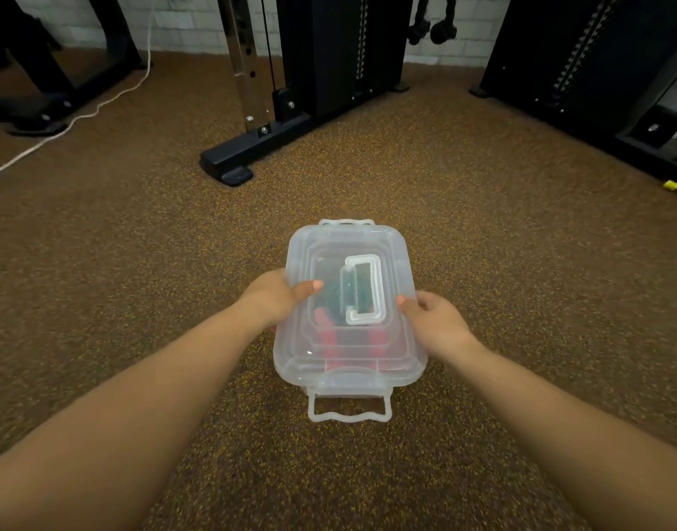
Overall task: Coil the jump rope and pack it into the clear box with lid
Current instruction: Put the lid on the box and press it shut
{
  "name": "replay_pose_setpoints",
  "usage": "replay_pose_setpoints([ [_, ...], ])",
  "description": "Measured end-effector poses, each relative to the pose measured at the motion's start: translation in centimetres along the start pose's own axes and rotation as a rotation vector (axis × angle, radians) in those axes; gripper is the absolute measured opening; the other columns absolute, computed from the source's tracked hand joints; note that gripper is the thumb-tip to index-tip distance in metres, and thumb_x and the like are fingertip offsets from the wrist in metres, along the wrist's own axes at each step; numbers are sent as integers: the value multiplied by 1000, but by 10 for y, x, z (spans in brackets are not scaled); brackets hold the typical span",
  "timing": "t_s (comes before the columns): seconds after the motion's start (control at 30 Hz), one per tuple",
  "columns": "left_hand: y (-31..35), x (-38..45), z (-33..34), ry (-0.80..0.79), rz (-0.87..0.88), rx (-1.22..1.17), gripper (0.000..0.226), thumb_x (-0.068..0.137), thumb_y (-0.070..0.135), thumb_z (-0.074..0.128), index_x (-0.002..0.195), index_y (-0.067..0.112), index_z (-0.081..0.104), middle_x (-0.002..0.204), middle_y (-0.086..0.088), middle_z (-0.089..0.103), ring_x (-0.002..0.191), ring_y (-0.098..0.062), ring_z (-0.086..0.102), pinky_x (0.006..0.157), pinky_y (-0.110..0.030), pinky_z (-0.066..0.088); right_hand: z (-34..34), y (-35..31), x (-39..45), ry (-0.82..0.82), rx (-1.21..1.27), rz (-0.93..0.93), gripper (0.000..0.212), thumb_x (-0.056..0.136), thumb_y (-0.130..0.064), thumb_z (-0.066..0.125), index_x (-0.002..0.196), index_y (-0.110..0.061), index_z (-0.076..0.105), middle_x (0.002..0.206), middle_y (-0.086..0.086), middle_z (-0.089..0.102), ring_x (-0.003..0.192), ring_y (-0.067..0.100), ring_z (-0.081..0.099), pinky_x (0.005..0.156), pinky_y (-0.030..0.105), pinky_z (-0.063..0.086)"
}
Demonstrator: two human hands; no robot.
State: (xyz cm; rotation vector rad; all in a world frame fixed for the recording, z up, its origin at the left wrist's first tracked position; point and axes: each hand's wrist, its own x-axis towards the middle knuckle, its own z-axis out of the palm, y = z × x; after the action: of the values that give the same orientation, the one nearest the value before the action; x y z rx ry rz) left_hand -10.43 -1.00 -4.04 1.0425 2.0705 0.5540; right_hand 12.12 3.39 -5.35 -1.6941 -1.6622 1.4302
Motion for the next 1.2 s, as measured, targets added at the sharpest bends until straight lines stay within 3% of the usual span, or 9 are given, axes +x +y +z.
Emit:
replay_pose_setpoints([
  [0.13,-9,0,4,8,11,-73,66,81,59,55,133,20,46,127,-9,60,110,-31,60,95,-49,48,2,-1,-5,12,15,3,36,96,-36,48,124,-16,58,115,5,67,100,23,65,93,46,52],
  [0.23,-12,-4,12,78,35,117,82,85,62,46,149,22,13,149,-12,33,131,-34,41,105,-51,38,1,3,-10,19,-28,-21,43,96,-35,46,135,-15,46,127,7,59,109,24,61,97,45,49],
  [0.33,-13,-30,12,248,422,457,71,93,51,38,149,21,8,153,-6,21,139,-24,26,112,-39,24,-1,12,-23,7,-187,-171,56,99,-30,41,149,-20,19,146,3,32,125,19,43,107,35,34],
  [0.4,-19,-49,14,147,693,623,64,94,55,29,149,27,12,157,3,17,143,-16,17,114,-31,10,-5,20,-34,13,-413,-429,55,100,-31,36,150,-21,16,154,0,19,136,15,28,112,28,19],
  [0.5,-33,-64,24,-87,791,852,85,83,77,18,150,30,-4,158,11,-6,146,-8,-7,118,-34,-8,-12,35,-39,-62,-857,-739,59,96,-52,17,150,-29,15,160,-4,11,147,14,2,120,33,1],
  [0.7,-32,-51,19,-152,775,992,114,64,90,33,146,31,-21,156,8,-21,143,-11,-19,115,-34,-16,-18,36,-40,-205,-1108,-804,70,91,-64,9,150,-29,-7,158,-6,-14,143,10,-24,120,37,-10],
  [0.93,-38,-53,24,-101,891,997,101,74,84,29,147,32,-16,159,4,-17,145,-14,-17,116,-38,-14,-11,49,-36,-179,-1166,-967,54,99,-53,18,149,-32,19,156,5,27,145,33,17,112,61,21],
  [1.07,-40,-53,21,-128,997,1022,108,67,89,33,149,32,-7,160,3,-4,147,-16,-6,118,-41,-10,-13,50,-36,-174,-1191,-1038,88,81,-79,32,151,-30,11,157,10,23,145,35,14,115,57,19],
  [1.2,-39,-53,21,-124,1006,1067,124,55,92,43,148,32,-12,160,3,-7,147,-16,-9,118,-40,-11,-11,53,-34,-161,-1274,-1046,111,62,-81,51,150,-31,9,155,9,26,144,35,18,115,55,13],
])
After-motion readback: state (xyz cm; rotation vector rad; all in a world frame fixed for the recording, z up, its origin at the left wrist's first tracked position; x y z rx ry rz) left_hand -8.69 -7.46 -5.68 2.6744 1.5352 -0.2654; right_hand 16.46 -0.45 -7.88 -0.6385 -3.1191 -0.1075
